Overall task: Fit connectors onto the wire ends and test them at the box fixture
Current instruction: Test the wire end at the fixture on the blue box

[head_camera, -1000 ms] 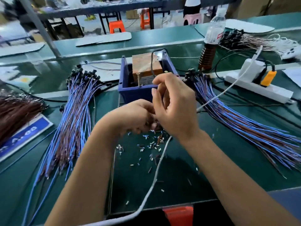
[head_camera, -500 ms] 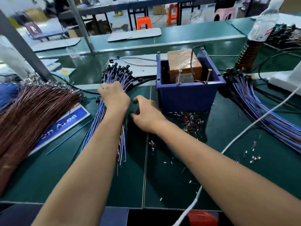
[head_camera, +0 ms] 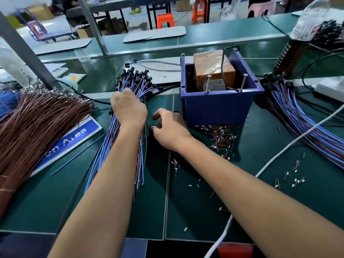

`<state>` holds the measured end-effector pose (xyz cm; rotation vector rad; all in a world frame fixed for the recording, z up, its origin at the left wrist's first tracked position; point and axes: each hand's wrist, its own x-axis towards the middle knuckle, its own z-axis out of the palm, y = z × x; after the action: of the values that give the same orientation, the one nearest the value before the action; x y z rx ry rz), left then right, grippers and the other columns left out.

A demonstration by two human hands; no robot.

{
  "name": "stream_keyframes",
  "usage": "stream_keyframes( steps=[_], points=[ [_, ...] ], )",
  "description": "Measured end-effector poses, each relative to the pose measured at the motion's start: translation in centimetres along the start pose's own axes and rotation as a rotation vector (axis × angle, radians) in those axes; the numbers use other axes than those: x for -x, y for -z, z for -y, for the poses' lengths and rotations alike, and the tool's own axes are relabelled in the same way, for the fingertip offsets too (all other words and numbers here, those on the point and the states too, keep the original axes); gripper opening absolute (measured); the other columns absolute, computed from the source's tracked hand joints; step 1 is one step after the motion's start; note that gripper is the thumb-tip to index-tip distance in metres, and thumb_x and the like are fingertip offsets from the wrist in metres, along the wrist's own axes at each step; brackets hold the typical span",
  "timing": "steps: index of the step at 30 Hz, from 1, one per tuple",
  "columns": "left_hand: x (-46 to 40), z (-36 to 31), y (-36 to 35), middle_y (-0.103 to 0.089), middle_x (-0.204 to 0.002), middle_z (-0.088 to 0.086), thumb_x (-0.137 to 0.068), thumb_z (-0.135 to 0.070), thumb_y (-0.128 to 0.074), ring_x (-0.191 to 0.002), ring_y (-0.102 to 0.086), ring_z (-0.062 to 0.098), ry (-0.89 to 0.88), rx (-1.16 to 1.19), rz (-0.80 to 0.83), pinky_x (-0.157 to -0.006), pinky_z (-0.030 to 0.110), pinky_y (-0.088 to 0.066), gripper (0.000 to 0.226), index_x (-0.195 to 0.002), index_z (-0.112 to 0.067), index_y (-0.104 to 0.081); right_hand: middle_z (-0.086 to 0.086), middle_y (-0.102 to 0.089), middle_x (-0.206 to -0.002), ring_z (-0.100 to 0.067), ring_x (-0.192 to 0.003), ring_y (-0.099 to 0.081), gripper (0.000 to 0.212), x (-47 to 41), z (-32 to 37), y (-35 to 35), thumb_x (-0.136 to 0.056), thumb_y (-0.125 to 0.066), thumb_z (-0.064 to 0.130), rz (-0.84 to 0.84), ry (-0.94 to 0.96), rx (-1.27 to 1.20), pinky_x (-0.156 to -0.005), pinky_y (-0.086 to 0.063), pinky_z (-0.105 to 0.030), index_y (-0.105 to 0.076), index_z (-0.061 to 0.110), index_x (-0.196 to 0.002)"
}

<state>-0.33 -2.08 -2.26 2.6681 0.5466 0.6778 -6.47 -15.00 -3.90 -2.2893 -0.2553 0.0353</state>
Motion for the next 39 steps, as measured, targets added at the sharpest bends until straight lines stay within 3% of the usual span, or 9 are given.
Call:
stream_keyframes(
  steps=[5, 8, 12, 17, 20, 24, 29, 34, 39],
  points=[
    [-0.2, -0.3, 1.2, -0.070, -0.113, 0.015, -0.099, -0.020, -0.060, -0.113, -0.060, 0.034, 0.087, 0.222, -0.092, -0.096, 0.039, -0.044, 0.016, -0.104, -0.007, -0.067, -0.010, -0.070, -0.115, -0.030, -0.107, -0.064, 0.031, 0.2, 0.2, 0.4, -0.101, -0.066, 0.035, 0.002, 0.000, -0.045, -0.086, -0.047, -0.031, -0.063, 0.018, -0.127],
    [-0.4, -0.8, 1.3, -0.073, -0.110, 0.012, -0.098, -0.017, -0.052, -0.108, -0.066, 0.033, 0.258, 0.506, 0.028, -0.096, 0.041, -0.052, 0.012, -0.103, -0.009, -0.060, -0.010, -0.073, -0.102, -0.030, -0.095, -0.066, 0.030, 0.7, 0.7, 0.5, -0.103, -0.062, 0.041, -0.015, 0.018, -0.123, -0.080, -0.052, -0.034, -0.063, 0.016, -0.120],
    [-0.3, -1.9, 1.7, -0.067, -0.124, 0.025, -0.095, -0.007, -0.043, -0.096, -0.064, 0.036, 0.416, 0.736, 0.174, -0.077, 0.033, -0.049, 0.031, -0.119, -0.002, -0.061, -0.002, -0.066, -0.077, -0.029, -0.070, -0.068, 0.019, 1.3, 1.3, 0.2, -0.105, -0.057, 0.034, -0.039, 0.015, -0.332, -0.071, -0.060, -0.047, -0.062, 0.016, -0.105],
    [1.2, -2.2, 2.1, -0.065, -0.130, 0.021, -0.095, -0.018, -0.048, -0.118, -0.062, 0.038, 0.321, 0.357, 0.191, -0.088, 0.034, -0.047, 0.037, -0.125, 0.000, -0.062, -0.002, -0.069, -0.065, -0.021, -0.042, -0.064, 0.017, 1.2, 1.6, 0.0, -0.105, -0.054, 0.033, -0.010, -0.068, -0.438, -0.062, -0.059, -0.043, -0.059, 0.021, -0.093],
    [1.4, -2.2, 2.0, -0.062, -0.131, 0.023, -0.091, -0.020, -0.053, -0.123, -0.057, 0.041, 0.227, 0.123, 0.183, -0.098, 0.041, -0.046, 0.040, -0.126, -0.001, -0.056, -0.007, -0.072, -0.070, -0.020, -0.044, -0.064, 0.013, 1.3, 1.2, -0.1, -0.102, -0.055, 0.029, 0.005, -0.096, -0.407, -0.058, -0.056, -0.036, -0.058, 0.021, -0.093],
    [1.1, -3.4, 0.6, -0.058, -0.126, 0.021, -0.093, -0.022, -0.062, -0.123, -0.050, 0.040, -0.104, -0.009, 0.144, -0.102, 0.041, -0.040, 0.030, -0.122, -0.013, -0.061, -0.015, -0.075, -0.086, -0.034, -0.071, -0.075, 0.013, 1.1, 0.8, -0.2, -0.098, -0.051, 0.018, 0.021, -0.136, -0.394, -0.071, -0.064, -0.048, -0.063, 0.012, -0.098],
    [-0.5, -4.4, -1.2, -0.043, -0.137, 0.020, -0.097, -0.018, -0.058, -0.130, -0.035, 0.039, -0.202, -0.273, 0.258, -0.102, 0.040, -0.041, 0.032, -0.127, -0.020, -0.064, -0.011, -0.073, -0.073, -0.030, -0.060, -0.075, 0.014, 1.1, 0.6, 0.2, -0.099, -0.049, 0.013, 0.060, -0.158, -0.446, -0.057, -0.064, -0.042, -0.063, 0.012, -0.095],
    [-1.6, -3.7, -1.7, -0.059, -0.127, 0.015, -0.099, -0.026, -0.067, -0.125, -0.046, 0.035, -0.242, -0.190, 0.180, -0.101, 0.037, -0.042, 0.020, -0.115, -0.016, -0.073, -0.009, -0.074, -0.076, -0.027, -0.057, -0.074, 0.007, 1.3, 0.4, 0.0, -0.100, -0.056, 0.017, 0.056, -0.132, -0.448, -0.053, -0.060, -0.036, -0.062, 0.016, -0.097],
    [-2.0, -3.5, -0.2, -0.074, -0.103, 0.007, -0.095, -0.033, -0.070, -0.104, -0.065, 0.028, -0.163, 0.176, 0.112, -0.092, 0.035, -0.049, 0.019, -0.095, -0.015, -0.074, -0.010, -0.071, -0.074, -0.029, -0.060, -0.072, 0.009, 1.2, 0.1, 0.1, -0.104, -0.054, 0.016, 0.079, -0.175, -0.560, -0.065, -0.063, -0.045, -0.059, 0.017, -0.098]
  ],
)
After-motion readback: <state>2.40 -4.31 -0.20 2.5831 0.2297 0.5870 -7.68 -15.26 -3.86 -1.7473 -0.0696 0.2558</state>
